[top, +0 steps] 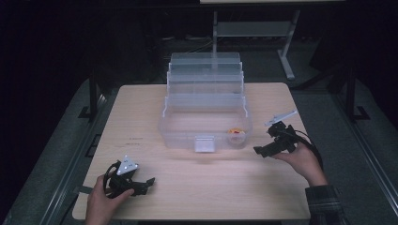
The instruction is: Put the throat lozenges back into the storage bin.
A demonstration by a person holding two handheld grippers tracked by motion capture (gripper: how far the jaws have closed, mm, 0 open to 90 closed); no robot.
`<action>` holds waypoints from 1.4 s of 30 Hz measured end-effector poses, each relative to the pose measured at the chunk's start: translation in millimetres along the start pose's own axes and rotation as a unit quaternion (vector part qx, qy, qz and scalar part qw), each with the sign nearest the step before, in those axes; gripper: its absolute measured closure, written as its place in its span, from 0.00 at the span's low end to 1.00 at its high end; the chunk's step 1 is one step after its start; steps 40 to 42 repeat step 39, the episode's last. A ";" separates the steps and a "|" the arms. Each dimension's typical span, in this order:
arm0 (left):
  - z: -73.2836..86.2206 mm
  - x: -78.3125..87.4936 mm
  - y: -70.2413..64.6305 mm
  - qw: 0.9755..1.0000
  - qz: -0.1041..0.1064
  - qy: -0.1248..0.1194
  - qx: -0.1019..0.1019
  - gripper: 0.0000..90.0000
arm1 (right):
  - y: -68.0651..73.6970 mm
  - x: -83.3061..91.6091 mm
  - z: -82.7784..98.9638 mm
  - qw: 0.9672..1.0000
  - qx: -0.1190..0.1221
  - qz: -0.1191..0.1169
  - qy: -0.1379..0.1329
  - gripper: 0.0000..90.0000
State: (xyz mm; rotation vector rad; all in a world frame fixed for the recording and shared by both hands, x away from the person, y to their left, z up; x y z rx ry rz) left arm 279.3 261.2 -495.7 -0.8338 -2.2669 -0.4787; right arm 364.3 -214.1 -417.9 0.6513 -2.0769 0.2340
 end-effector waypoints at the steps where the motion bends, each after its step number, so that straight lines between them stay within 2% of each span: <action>1: 0.0 0.0 0.0 1.000 0.000 0.000 0.000 0.12 | 0.0 -0.8 3.2 1.000 0.000 0.002 0.001 0.02; 18: 0.0 -0.1 -0.1 1.000 0.000 -0.001 0.000 0.12 | -5.2 -1.6 55.0 0.999 -0.020 0.014 -0.020 0.01; 29: 0.1 -0.1 0.1 1.000 0.000 0.000 -0.001 0.12 | -7.6 -6.5 87.5 0.999 -0.032 0.020 -0.013 0.01; 39: 0.0 -0.2 0.0 1.000 -0.001 -0.001 0.000 0.12 | -6.5 -10.6 109.1 0.999 -0.034 0.022 -0.024 0.01; 42: 0.0 -0.2 0.0 1.000 -0.001 -0.001 0.000 0.12 | -6.5 -10.6 109.1 0.999 -0.034 0.022 -0.024 0.01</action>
Point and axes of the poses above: each handheld gripper's, and its own axes: x roughly backward along the jaws, z roughly out of its underside, y roughly to its left, the point moved 3 cm from there along -x, roughly forward along the jaws, and after that the axes turned 8 degrees about -x, right-handed, at the moved point
